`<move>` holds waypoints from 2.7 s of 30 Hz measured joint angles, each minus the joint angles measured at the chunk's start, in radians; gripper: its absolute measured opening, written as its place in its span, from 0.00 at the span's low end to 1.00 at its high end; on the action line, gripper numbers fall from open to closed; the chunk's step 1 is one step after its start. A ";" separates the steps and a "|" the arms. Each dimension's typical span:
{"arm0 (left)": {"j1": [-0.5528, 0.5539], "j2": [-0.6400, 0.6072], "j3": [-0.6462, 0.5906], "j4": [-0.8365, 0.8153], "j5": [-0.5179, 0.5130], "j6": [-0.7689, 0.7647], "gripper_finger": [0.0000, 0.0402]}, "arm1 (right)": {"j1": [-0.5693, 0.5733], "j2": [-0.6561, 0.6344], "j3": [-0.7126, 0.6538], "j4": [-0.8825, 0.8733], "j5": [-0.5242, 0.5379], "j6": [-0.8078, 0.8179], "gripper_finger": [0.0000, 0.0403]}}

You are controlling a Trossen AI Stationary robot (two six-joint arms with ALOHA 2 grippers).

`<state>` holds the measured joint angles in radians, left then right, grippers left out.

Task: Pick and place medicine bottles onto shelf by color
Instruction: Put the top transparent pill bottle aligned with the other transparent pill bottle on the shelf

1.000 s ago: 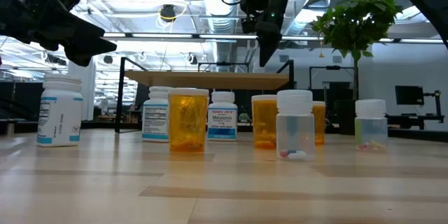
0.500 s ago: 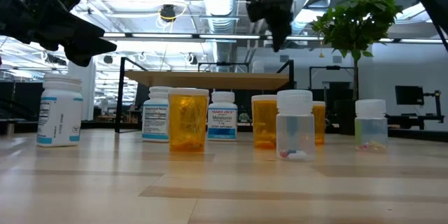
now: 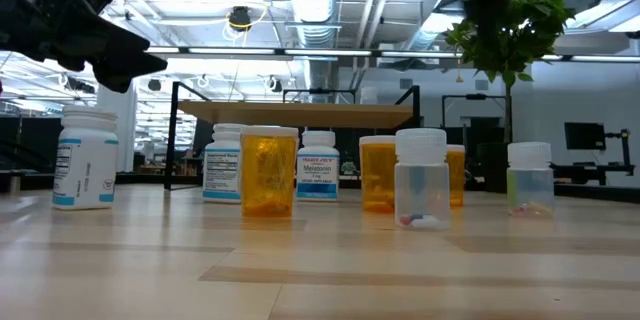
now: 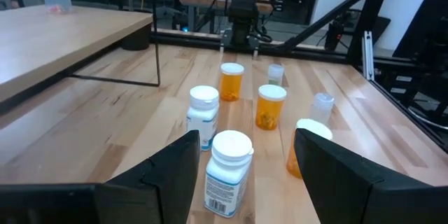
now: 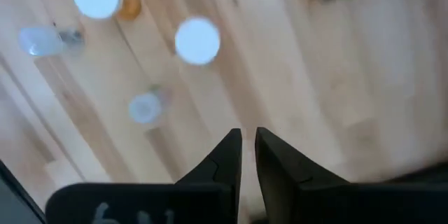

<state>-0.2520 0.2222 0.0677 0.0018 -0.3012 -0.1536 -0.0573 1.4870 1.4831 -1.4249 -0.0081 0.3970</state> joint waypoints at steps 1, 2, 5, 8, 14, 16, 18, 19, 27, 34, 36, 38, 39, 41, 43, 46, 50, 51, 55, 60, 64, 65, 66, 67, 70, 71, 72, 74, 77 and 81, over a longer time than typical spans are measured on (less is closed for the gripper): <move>0.000 0.000 0.000 0.001 0.000 0.000 0.55 | 0.037 -0.036 -0.052 0.044 0.001 0.059 0.16; 0.000 0.000 0.000 0.000 0.000 0.000 0.55 | 0.072 -0.071 -0.101 0.092 0.001 0.109 0.16; 0.000 0.000 0.000 0.008 0.000 0.000 0.55 | 0.163 -0.135 -0.199 0.221 0.001 0.218 0.16; 0.000 0.000 0.000 0.010 -0.001 0.000 0.55 | 0.221 -0.145 -0.236 0.318 0.006 0.251 0.16; 0.000 0.000 0.000 0.011 -0.001 0.000 0.55 | 0.279 -0.069 -0.243 0.399 0.006 0.253 0.17; 0.000 0.000 0.000 0.011 -0.001 0.000 0.55 | 0.290 -0.031 -0.243 0.400 0.006 0.273 0.20; 0.000 0.000 0.000 0.011 -0.001 0.000 0.55 | 0.294 0.019 -0.243 0.391 0.006 0.314 0.24; 0.000 0.000 0.000 0.011 -0.001 0.000 0.55 | 0.293 0.043 -0.244 0.383 0.006 0.339 0.28; 0.000 0.000 0.000 0.013 -0.001 0.000 0.55 | 0.267 0.213 -0.220 0.379 -0.212 0.464 0.62; 0.000 0.000 0.000 0.012 0.000 0.027 0.55 | 0.216 0.303 -0.183 0.297 -0.341 0.494 0.72; 0.000 0.000 0.000 0.012 0.000 0.046 0.55 | 0.210 0.304 -0.166 0.258 -0.325 0.473 0.72; 0.000 0.000 0.000 0.012 0.000 0.061 0.55 | 0.210 0.299 -0.145 0.235 -0.298 0.450 0.72; 0.000 0.000 0.000 0.012 0.001 0.064 0.55 | 0.212 0.292 -0.137 0.223 -0.272 0.445 0.72; 0.000 0.000 0.000 0.011 0.000 0.064 0.55 | 0.222 0.267 -0.121 0.221 -0.191 0.457 0.72; 0.000 0.000 0.000 0.011 0.001 0.064 0.55 | 0.234 0.241 -0.118 0.229 -0.118 0.500 0.72; 0.000 0.000 0.000 0.011 0.001 0.064 0.55 | 0.251 0.232 -0.119 0.241 -0.075 0.549 0.72; 0.000 0.000 0.000 0.011 0.001 0.064 0.55 | 0.284 0.236 -0.119 0.254 -0.058 0.571 0.72; 0.000 0.000 0.000 0.011 0.001 0.064 0.55 | 0.295 0.238 -0.119 0.256 -0.034 0.571 0.72; 0.000 0.000 0.000 0.011 0.002 0.064 0.55 | 0.329 0.271 -0.121 0.249 0.013 0.610 0.72; 0.000 0.000 0.000 0.011 0.002 0.064 0.55 | 0.354 0.296 -0.120 0.254 0.051 0.647 0.72; 0.000 0.000 0.000 0.010 0.003 0.064 0.55 | 0.354 0.317 -0.119 0.241 0.057 0.677 0.72; 0.000 0.000 0.000 0.009 0.003 0.064 0.55 | 0.351 0.325 -0.119 0.238 0.056 0.682 0.72; 0.000 0.000 0.000 0.009 0.004 0.064 0.55 | 0.350 0.333 -0.119 0.234 0.054 0.685 0.72; 0.000 0.000 0.000 0.009 0.004 0.064 0.55 | 0.350 0.338 -0.120 0.232 0.052 0.686 0.72; 0.000 0.000 0.000 0.008 0.004 0.064 0.55 | 0.348 0.356 -0.117 0.250 0.041 0.687 0.72; 0.000 0.000 0.000 0.008 0.004 0.064 0.55 | 0.347 0.365 -0.121 0.249 0.038 0.687 0.72; 0.000 0.000 0.000 0.010 0.004 0.064 0.55 | 0.346 0.371 -0.121 0.251 0.030 0.684 0.72; 0.000 0.000 0.000 0.009 0.004 0.064 0.55 | 0.345 0.381 -0.118 0.262 0.020 0.679 0.72; 0.000 0.000 0.000 0.010 0.003 0.064 0.55 | 0.345 0.399 -0.119 0.264 0.006 0.670 0.71; 0.000 0.000 0.000 0.010 0.002 0.064 0.55 | 0.344 0.398 -0.119 0.263 0.006 0.676 0.68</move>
<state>-0.2517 0.2222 0.0677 0.0115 -0.2991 -0.0895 0.2871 1.8855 1.3641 -1.1615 -0.0020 1.0729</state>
